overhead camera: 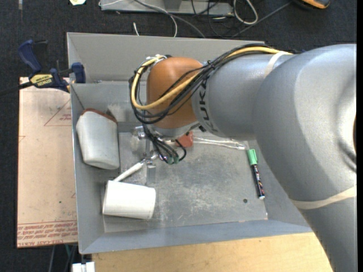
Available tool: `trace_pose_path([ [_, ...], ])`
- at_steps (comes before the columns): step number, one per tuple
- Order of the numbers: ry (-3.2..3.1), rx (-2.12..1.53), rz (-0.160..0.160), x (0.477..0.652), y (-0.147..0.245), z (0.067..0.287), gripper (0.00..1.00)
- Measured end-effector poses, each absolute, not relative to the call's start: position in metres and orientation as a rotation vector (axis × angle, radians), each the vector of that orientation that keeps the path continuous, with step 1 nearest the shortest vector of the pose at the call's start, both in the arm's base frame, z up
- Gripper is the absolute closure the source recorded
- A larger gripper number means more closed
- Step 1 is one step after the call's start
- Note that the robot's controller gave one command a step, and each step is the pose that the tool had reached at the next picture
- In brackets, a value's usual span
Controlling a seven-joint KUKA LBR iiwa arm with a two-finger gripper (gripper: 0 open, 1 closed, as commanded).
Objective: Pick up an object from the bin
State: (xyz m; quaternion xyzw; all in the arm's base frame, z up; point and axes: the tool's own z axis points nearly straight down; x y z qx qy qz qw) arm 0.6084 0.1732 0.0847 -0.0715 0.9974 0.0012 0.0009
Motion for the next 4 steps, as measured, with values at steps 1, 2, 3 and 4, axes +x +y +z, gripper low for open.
trace_pose_path([
  [1, 3.088, -0.533, 0.005, 0.608, 0.169, 0.121, 0.0],
  [2, 3.113, -0.389, 0.005, 0.608, 0.171, 0.093, 0.0],
  [3, 3.027, -0.8, 0.004, 0.602, 0.175, 0.076, 0.0],
  [4, 3.042, -0.756, 0.009, 0.604, 0.187, 0.071, 1.0],
])
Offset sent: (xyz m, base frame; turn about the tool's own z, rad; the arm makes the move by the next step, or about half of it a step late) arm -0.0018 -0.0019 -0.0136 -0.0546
